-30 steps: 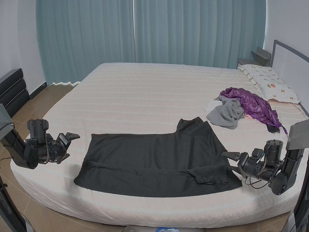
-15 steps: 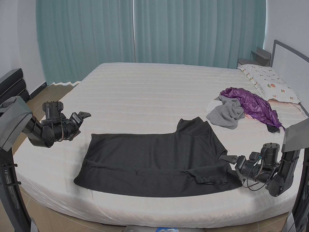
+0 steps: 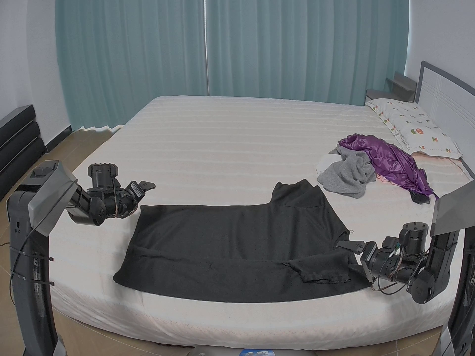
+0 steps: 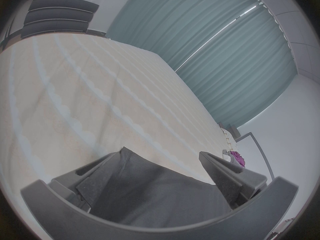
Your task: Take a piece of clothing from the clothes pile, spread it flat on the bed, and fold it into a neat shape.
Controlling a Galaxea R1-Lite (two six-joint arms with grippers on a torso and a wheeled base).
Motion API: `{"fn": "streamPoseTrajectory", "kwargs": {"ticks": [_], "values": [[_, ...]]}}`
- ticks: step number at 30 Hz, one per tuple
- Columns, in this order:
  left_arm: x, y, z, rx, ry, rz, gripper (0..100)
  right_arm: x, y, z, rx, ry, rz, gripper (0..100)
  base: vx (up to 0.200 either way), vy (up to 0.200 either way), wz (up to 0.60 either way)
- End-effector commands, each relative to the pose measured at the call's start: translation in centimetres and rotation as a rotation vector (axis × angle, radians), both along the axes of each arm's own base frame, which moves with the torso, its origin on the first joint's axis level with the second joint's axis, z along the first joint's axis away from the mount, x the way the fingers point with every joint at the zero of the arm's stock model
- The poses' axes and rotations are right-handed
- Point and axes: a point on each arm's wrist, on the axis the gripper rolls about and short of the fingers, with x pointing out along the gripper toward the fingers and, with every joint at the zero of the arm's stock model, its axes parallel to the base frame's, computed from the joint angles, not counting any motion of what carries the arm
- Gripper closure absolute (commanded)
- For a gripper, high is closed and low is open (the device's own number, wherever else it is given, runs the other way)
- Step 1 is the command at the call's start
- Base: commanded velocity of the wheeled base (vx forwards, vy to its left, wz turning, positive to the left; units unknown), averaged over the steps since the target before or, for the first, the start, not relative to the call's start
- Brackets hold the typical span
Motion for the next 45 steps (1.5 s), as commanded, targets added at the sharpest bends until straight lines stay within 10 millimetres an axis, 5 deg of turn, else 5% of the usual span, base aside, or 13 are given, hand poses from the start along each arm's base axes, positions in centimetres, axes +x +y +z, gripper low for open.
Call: {"fn": "streamPoseTrajectory", "kwargs": {"ticks": [1, 22, 23, 37, 45], "values": [[0.7, -0.2, -2.4, -0.001, 0.027, -0.004, 0, -0.1, 0.0, 0.0, 0.002, 0.000, 0.003, 0, 0.000, 0.000, 0.00], [2.0, -0.1, -3.8, 0.023, -0.007, 0.034, 0, -0.4, 0.6, 0.1, 0.005, -0.012, 0.023, 0, 0.000, 0.000, 0.00], [2.0, -0.1, -3.8, 0.023, -0.007, 0.034, 100, -0.4, 0.6, 0.1, 0.005, -0.012, 0.023, 0, 0.000, 0.000, 0.00], [2.3, 0.5, -4.1, 0.061, -0.028, 0.132, 100, 0.2, 0.6, 0.4, 0.004, -0.044, 0.016, 0, 0.000, 0.000, 0.00], [2.2, 0.5, -3.5, 0.007, -0.030, 0.167, 100, 2.8, 1.5, 0.8, -0.023, -0.135, -0.032, 0, 0.000, 0.000, 0.00]]}}
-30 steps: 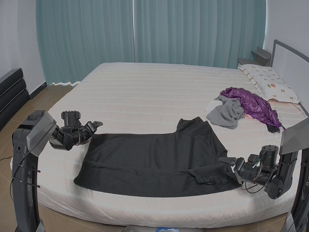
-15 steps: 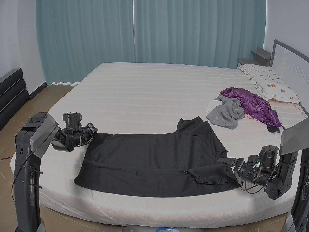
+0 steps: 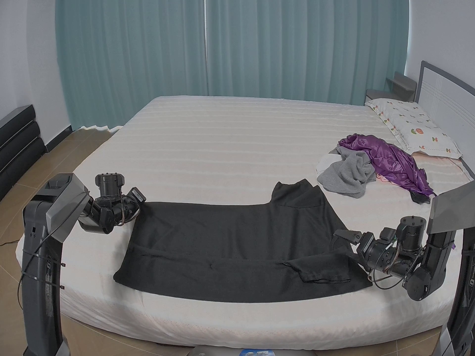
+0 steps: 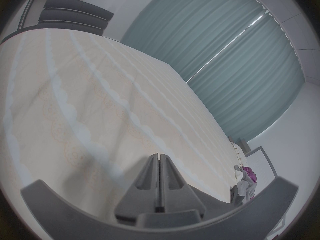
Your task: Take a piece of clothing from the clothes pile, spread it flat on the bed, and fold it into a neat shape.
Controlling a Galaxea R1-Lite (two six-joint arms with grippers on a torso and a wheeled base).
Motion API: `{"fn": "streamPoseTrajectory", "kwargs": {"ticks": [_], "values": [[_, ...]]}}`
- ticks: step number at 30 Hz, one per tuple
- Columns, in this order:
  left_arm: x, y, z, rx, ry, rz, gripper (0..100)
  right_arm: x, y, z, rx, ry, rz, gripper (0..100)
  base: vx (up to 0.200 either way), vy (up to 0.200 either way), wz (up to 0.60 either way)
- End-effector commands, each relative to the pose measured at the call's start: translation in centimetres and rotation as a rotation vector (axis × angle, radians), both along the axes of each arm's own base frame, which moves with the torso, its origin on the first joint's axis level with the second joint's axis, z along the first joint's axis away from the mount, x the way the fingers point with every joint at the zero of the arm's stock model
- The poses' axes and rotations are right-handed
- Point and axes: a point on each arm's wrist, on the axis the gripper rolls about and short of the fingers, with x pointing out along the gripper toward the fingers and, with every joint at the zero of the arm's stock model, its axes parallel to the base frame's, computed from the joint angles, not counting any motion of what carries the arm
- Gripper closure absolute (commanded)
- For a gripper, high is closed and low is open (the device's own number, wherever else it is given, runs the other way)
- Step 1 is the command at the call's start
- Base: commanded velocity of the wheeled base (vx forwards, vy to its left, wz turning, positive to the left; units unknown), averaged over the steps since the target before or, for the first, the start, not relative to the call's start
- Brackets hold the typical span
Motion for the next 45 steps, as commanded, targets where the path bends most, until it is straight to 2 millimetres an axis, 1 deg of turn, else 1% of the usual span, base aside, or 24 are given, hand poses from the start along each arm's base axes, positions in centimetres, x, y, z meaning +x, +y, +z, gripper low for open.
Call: {"fn": "streamPoseTrajectory", "kwargs": {"ticks": [1, 4, 5, 6, 9, 11, 16, 17, 18, 21, 26, 31, 35, 37, 39, 44, 45], "values": [[0.0, 0.0, 0.5, -0.007, -0.008, 0.003, 100, 2.3, 0.9, 0.2, -0.023, -0.066, -0.038, 0, 0.000, 0.000, 0.00], [-0.1, -0.1, 0.4, -0.011, -0.002, 0.002, 100, 4.2, 1.4, 0.9, -0.042, -0.105, -0.035, 0, 0.000, 0.000, 0.00], [-0.1, -0.1, 0.4, -0.011, -0.002, 0.002, 100, 4.2, 1.4, 0.9, -0.042, -0.105, -0.035, 0, 0.000, 0.000, 0.00], [-0.1, -0.3, 0.4, -0.016, 0.000, 0.002, 100, 5.8, 1.8, 1.1, -0.087, -0.123, -0.029, 0, 0.000, 0.000, 0.00], [-0.1, -0.3, 0.5, -0.033, 0.000, 0.008, 100, 8.3, 2.4, 1.3, -0.168, -0.133, -0.069, 0, 0.000, 0.000, 0.00], [-0.2, -0.3, 0.6, -0.044, 0.002, 0.015, 100, 10.1, 3.1, 1.3, -0.196, -0.127, -0.089, 0, 0.000, 0.000, 0.00], [-0.6, -0.1, 0.7, -0.050, 0.010, 0.020, 100, 13.8, 3.8, 1.1, -0.263, -0.115, -0.097, 0, 0.000, 0.000, 0.00], [-0.6, -0.1, 0.7, -0.050, 0.010, 0.020, 100, 13.8, 3.8, 1.1, -0.263, -0.115, -0.097, 0, 0.000, 0.000, 0.00], [-0.7, -0.1, 0.5, -0.050, 0.017, 0.023, 100, 15.0, 4.0, 0.6, -0.293, -0.104, -0.106, 0, 0.000, 0.000, 0.00], [-0.7, 0.1, 0.4, -0.051, 0.019, 0.023, 100, 16.6, 4.3, 0.0, -0.314, -0.093, -0.116, 0, 0.000, 0.000, 0.00], [-1.1, 0.1, 0.3, -0.052, 0.033, 0.024, 100, 19.0, 3.8, 0.1, -0.331, -0.088, -0.128, 0, 0.000, 0.000, 0.00], [-1.2, 0.1, 0.4, -0.052, 0.034, 0.022, 100, 20.7, 3.6, -0.8, -0.358, -0.088, -0.126, 0, 0.000, 0.000, 0.00], [-1.2, 0.0, 0.4, -0.054, 0.034, 0.022, 100, 21.4, 3.5, -0.9, -0.386, -0.115, -0.120, 0, 0.000, 0.000, 0.00], [-1.2, 0.1, 0.4, -0.054, 0.034, 0.023, 100, 21.4, 3.5, -1.0, -0.387, -0.115, -0.120, 0, 0.000, 0.000, 0.00], [-1.2, 0.0, 0.4, -0.054, 0.034, 0.022, 100, 22.1, 3.6, -1.2, -0.400, -0.139, -0.119, 0, 0.000, 0.000, 0.00], [-1.2, 0.0, 0.4, -0.054, 0.034, 0.022, 100, 22.6, 3.5, -1.3, -0.400, -0.143, -0.122, 0, 0.000, 0.000, 0.00], [-1.2, 0.0, 0.4, -0.054, 0.034, 0.022, 100, 22.6, 3.5, -1.7, -0.402, -0.138, -0.121, 0, 0.000, 0.000, 0.00]]}}
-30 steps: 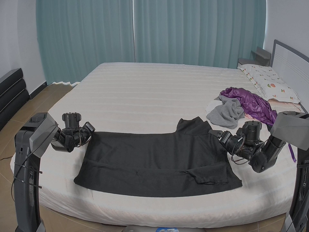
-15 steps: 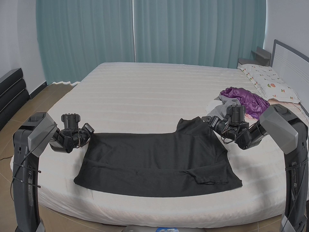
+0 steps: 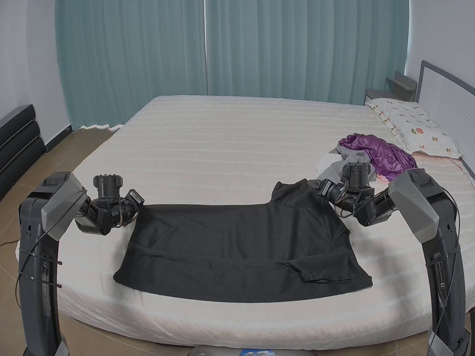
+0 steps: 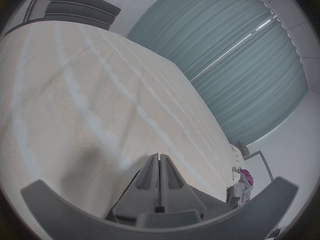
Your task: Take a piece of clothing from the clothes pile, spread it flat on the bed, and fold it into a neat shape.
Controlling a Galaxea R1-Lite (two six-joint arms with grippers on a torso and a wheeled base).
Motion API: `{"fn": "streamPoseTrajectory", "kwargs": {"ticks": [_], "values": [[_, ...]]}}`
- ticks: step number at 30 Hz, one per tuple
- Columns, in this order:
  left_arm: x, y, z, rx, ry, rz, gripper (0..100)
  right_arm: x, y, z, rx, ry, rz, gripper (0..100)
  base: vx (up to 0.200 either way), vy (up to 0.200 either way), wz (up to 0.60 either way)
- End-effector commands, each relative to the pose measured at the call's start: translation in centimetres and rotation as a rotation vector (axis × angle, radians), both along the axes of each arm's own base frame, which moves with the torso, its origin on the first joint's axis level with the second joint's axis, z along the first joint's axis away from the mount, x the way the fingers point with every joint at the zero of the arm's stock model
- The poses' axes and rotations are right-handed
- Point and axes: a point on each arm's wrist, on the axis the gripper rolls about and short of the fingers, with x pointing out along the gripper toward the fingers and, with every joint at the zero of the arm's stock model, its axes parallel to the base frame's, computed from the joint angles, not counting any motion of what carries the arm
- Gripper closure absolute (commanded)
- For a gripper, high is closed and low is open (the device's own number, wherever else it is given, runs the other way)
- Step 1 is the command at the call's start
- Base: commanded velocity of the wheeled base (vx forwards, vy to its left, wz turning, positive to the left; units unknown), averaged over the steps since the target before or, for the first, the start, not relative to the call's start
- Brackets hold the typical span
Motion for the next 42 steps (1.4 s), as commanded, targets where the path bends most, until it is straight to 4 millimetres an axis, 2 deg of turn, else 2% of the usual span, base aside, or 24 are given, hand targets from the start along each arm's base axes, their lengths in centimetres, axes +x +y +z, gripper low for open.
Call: {"fn": "streamPoseTrajectory", "kwargs": {"ticks": [1, 3, 4, 7, 12, 25, 36, 42], "values": [[0.0, 0.0, 0.1, 0.000, -0.003, 0.001, 100, 0.5, -0.1, -1.6, -0.003, 0.013, -0.005, 0, 0.000, 0.000, 0.00], [0.0, 0.0, 0.1, 0.000, -0.003, 0.001, 100, 0.6, -0.1, -1.8, -0.003, 0.013, -0.005, 0, 0.000, 0.000, 0.00], [0.0, 0.0, 0.1, 0.000, -0.003, 0.001, 100, 0.9, -0.3, -2.3, -0.007, 0.012, -0.018, 100, 0.000, 0.000, 0.00], [0.0, 0.1, 0.1, 0.000, -0.003, 0.002, 100, 1.1, -0.8, -2.9, -0.016, 0.017, -0.041, 100, 0.000, 0.000, 0.00], [0.0, 0.1, 0.1, 0.002, -0.001, 0.003, 100, 1.1, -1.6, -2.8, -0.017, 0.022, -0.058, 100, 0.000, 0.000, 0.00], [0.0, 0.1, 0.8, 0.005, -0.015, 0.004, 100, -0.1, -1.9, 0.0, -0.004, 0.016, -0.049, 100, 0.000, 0.000, 0.00], [-0.6, 0.6, 2.8, 0.007, -0.041, 0.016, 100, -1.9, -3.0, 2.3, 0.037, 0.020, -0.040, 100, 0.000, 0.000, 0.00], [-0.6, 0.7, 2.9, 0.008, -0.045, 0.017, 100, -2.4, -3.6, 3.2, 0.081, -0.002, -0.063, 100, 0.000, 0.000, 0.00]]}}
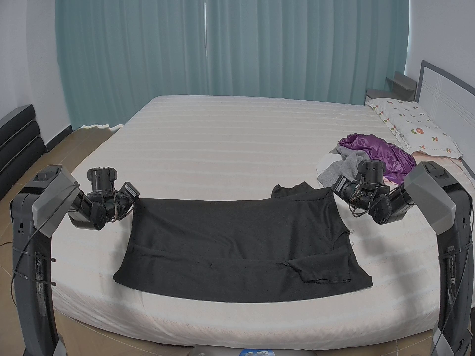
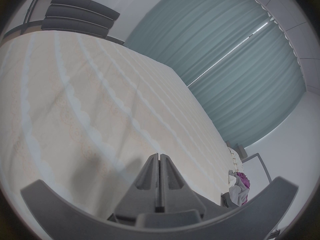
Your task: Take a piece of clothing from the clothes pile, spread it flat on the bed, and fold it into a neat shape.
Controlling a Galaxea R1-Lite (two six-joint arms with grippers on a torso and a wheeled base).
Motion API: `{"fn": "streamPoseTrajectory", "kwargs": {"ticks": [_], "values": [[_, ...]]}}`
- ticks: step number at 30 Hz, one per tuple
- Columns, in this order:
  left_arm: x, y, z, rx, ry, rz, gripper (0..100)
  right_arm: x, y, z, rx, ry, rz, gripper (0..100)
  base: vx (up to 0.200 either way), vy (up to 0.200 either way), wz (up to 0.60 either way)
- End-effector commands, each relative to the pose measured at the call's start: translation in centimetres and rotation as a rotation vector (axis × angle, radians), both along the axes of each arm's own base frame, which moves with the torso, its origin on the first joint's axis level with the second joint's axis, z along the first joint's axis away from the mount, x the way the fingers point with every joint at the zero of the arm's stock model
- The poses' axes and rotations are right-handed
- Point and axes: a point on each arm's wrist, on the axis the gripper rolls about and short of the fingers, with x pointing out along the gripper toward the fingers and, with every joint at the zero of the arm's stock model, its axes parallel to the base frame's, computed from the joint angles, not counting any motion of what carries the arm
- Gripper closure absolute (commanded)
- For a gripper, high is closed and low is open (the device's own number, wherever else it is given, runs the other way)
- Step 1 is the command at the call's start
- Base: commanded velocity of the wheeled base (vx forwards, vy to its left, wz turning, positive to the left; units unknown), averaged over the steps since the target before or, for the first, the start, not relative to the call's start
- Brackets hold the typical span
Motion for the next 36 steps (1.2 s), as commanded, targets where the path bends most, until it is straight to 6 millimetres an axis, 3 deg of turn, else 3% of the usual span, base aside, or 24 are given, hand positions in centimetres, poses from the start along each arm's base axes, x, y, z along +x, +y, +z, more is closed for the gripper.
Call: {"fn": "streamPoseTrajectory", "kwargs": {"ticks": [1, 18, 36], "values": [[-0.1, 0.1, 0.5, 0.001, -0.010, 0.002, 100, -0.5, -0.5, 1.3, 0.005, -0.023, -0.009, 100, 0.000, 0.000, 0.00], [-0.6, 0.4, 1.2, -0.005, -0.012, 0.001, 100, -1.4, -1.5, 1.3, 0.063, -0.058, -0.032, 100, 0.000, 0.000, 0.00], [-1.6, 0.1, 0.7, 0.000, -0.008, -0.011, 100, -4.0, -2.0, 1.1, 0.082, 0.020, -0.011, 100, 0.000, 0.000, 0.00]]}}
